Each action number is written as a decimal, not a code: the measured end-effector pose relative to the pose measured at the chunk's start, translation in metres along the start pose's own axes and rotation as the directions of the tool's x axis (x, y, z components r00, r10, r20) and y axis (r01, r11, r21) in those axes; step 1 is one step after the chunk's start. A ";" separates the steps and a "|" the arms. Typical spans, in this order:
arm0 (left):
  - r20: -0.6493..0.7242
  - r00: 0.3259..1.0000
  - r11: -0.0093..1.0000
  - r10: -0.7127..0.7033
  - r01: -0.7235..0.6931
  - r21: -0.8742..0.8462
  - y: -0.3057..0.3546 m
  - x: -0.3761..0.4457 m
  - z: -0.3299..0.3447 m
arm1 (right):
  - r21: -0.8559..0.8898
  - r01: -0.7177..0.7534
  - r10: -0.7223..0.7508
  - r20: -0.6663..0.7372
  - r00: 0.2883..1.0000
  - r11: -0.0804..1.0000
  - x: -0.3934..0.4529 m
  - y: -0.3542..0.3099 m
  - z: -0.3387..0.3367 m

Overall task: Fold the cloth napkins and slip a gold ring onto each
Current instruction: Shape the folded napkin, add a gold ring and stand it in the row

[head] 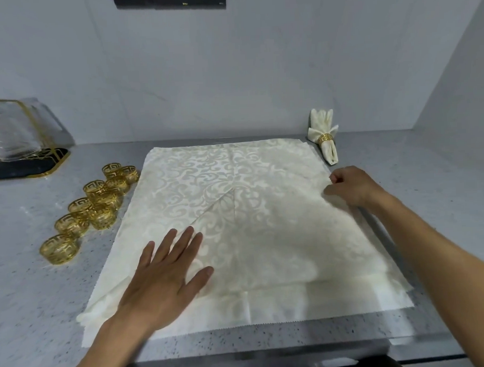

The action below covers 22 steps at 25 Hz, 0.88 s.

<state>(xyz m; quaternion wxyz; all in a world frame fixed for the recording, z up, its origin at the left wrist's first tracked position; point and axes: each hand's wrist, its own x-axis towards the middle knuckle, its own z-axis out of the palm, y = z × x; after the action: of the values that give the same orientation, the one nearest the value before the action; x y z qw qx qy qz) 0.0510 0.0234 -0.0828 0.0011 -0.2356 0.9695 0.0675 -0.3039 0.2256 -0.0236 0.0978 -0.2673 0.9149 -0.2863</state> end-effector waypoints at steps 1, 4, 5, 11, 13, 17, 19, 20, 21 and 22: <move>-0.044 0.999 1.000 0.021 -0.020 0.015 0.001 -0.001 0.000 | 0.015 0.045 -0.044 -0.077 0.996 0.999 -0.015 -0.005 0.005; -0.329 0.934 0.990 0.139 -0.128 0.054 0.008 -0.011 -0.002 | 0.015 0.185 -0.179 -0.195 0.964 0.983 -0.081 -0.028 0.032; -0.414 0.891 0.982 0.187 -0.183 0.050 0.014 -0.013 -0.001 | -0.008 0.238 -0.235 -0.210 0.949 0.971 -0.105 -0.037 0.043; -0.422 0.881 0.938 0.215 -0.306 -0.160 0.063 -0.024 -0.005 | -0.226 0.499 -0.540 -0.181 0.822 0.836 -0.173 -0.055 0.107; -0.367 0.897 0.936 0.244 -0.317 -0.152 0.069 -0.026 -0.002 | -0.204 0.515 -0.545 -0.140 0.827 0.833 -0.175 -0.047 0.114; -0.380 0.875 0.930 0.298 -0.356 -0.088 0.070 -0.025 0.007 | -0.139 0.540 -0.551 -0.058 0.832 0.830 -0.180 -0.043 0.113; -0.417 0.856 0.930 0.306 -0.362 -0.061 0.069 -0.024 0.010 | -0.126 0.569 -0.569 0.037 0.822 0.813 -0.183 -0.041 0.105; -0.426 0.850 0.930 0.311 -0.364 -0.046 0.069 -0.024 0.011 | -0.085 0.576 -0.570 0.085 0.818 0.813 -0.184 -0.040 0.099; -0.425 0.845 0.928 0.325 -0.372 -0.030 0.069 -0.024 0.010 | -0.003 0.568 -0.564 0.114 0.818 0.823 -0.182 -0.042 0.092; -0.425 0.836 0.922 0.346 -0.387 -0.010 0.069 -0.024 0.011 | 0.097 0.555 -0.564 0.110 0.819 0.826 -0.176 -0.048 0.084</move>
<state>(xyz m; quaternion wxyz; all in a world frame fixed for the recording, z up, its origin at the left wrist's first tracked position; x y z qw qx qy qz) 0.0403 0.0963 -0.0836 -0.2292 -0.0542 0.9700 0.0609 -0.1077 0.2487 -0.0603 0.0785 -0.5395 0.7783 -0.3115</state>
